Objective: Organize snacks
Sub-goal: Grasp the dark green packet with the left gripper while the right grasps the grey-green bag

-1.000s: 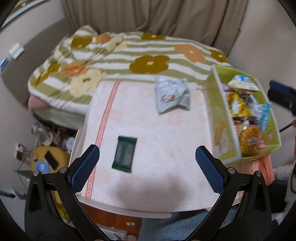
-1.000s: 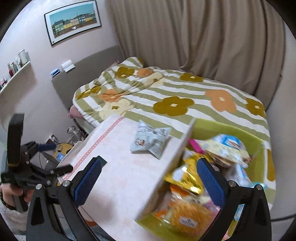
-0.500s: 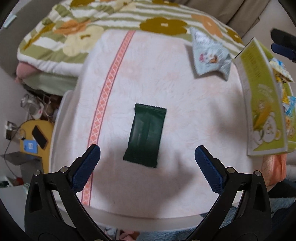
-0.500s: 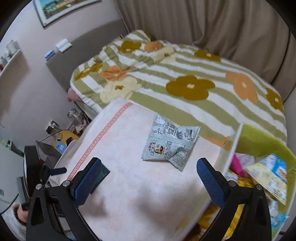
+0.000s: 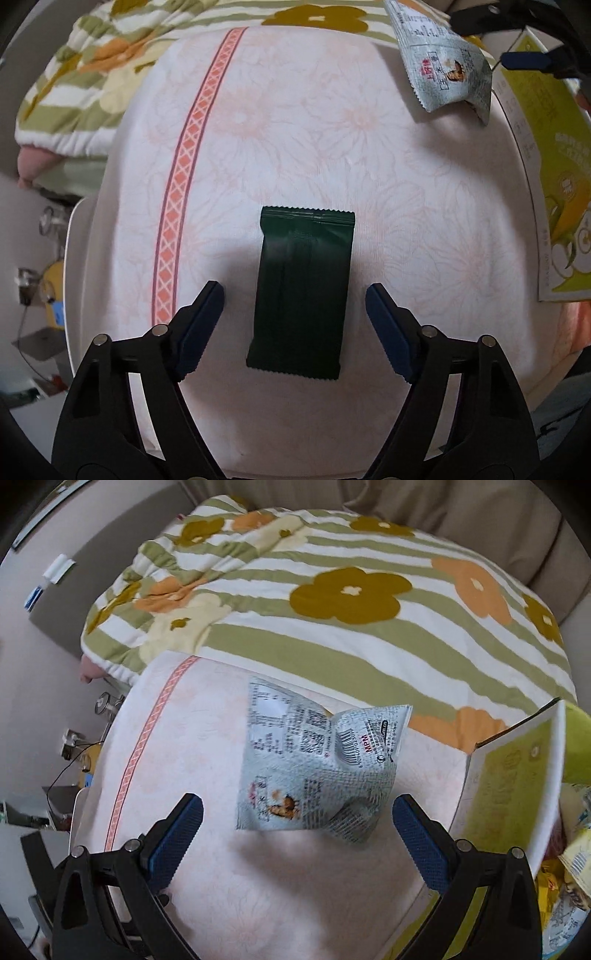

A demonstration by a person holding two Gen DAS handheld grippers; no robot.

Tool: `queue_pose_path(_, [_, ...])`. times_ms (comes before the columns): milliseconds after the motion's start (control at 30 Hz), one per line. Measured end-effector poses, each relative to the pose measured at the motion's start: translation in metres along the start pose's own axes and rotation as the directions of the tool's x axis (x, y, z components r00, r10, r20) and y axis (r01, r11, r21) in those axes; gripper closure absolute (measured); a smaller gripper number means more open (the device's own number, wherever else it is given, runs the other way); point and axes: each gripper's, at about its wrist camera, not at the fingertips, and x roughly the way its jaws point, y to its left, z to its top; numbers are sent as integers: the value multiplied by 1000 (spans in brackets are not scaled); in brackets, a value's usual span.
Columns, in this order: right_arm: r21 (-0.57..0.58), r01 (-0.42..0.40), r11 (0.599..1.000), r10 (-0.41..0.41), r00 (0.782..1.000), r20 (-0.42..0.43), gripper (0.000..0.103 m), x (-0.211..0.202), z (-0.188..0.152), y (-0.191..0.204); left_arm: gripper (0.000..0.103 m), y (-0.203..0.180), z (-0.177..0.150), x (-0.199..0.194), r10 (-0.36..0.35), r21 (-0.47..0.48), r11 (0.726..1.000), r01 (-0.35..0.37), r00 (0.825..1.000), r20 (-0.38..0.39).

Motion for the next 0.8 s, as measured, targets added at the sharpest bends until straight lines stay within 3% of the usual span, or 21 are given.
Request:
queue_pose_path(167, [30,7,1000,-6,1000,-20,1,12,6,-5,34,-6,0,-1,27,47,999,-27,1000,13])
queue_pose_path(233, [36,8,999,-7,1000,-25,1,14,6,-6,52,-5,1,-4,26,55,998,-27,999,21])
queue_pose_path(300, [40,8,999,-7,999,-32,1,18,7,-7,62,-4,4,-6,23,60,998,-24,999,24])
queue_pose_path(800, [109,-22,994,31,996,-84,1,53,18,-17,62,14,32,-8,-32,3,999,32,999,40])
